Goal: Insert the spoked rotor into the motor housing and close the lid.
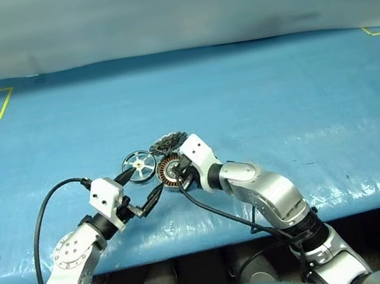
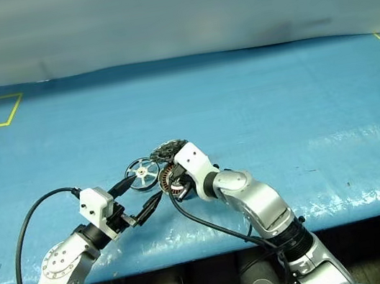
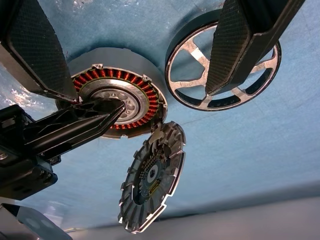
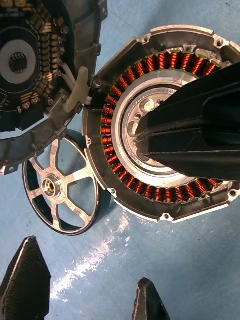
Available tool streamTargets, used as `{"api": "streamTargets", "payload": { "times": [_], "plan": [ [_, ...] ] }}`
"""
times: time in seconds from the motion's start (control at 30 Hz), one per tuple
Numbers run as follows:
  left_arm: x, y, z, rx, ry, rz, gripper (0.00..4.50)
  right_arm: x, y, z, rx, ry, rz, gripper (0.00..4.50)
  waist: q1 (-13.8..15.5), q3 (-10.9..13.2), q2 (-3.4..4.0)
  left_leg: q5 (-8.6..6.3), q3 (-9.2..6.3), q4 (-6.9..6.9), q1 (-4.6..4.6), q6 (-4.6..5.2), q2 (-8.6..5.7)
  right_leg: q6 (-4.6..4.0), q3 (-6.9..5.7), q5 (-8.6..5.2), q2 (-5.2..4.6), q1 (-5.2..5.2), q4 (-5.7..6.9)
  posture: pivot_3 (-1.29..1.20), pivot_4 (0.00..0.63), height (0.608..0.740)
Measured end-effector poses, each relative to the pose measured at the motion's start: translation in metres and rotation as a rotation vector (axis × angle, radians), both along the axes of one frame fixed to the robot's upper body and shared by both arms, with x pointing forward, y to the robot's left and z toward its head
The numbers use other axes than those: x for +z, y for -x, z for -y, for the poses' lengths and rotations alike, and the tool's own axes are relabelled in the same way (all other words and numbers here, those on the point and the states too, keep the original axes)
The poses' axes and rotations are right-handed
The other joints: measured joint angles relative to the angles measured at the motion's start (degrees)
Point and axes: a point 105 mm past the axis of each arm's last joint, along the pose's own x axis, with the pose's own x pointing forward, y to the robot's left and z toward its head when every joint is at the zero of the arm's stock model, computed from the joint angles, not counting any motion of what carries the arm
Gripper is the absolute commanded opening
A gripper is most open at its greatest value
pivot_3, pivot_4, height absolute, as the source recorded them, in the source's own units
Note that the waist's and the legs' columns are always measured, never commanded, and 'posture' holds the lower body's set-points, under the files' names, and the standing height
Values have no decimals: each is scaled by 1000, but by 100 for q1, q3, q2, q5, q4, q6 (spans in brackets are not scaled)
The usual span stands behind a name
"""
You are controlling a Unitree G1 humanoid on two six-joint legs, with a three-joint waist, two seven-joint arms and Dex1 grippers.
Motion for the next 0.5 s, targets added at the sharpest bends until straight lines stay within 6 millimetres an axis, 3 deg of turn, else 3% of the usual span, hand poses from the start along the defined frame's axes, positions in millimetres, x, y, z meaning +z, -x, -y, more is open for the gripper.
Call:
{"api": "streamTargets", "payload": {
  "times": [0.2,0.37,0.5],
  "plan": [
    [10,1,0,-24,-4,5,4500,32,6,19,34,-77,75,18,33,0,-1,0,0,-1,-7,0,-1,0,-1,0,-1,-5,-2,0,150,740],
    [20,1,-9,-54,-93,-64,4500,18,17,35,36,-40,26,18,19,3,1,0,4,0,-7,0,1,-2,2,-2,0,-11,3,0,150,740],
    [28,-9,-26,-29,-201,-94,4500,15,19,35,34,-40,16,18,-2,6,-4,0,2,-1,-8,0,5,-3,0,-2,6,-18,9,0,150,740]
  ]
}}
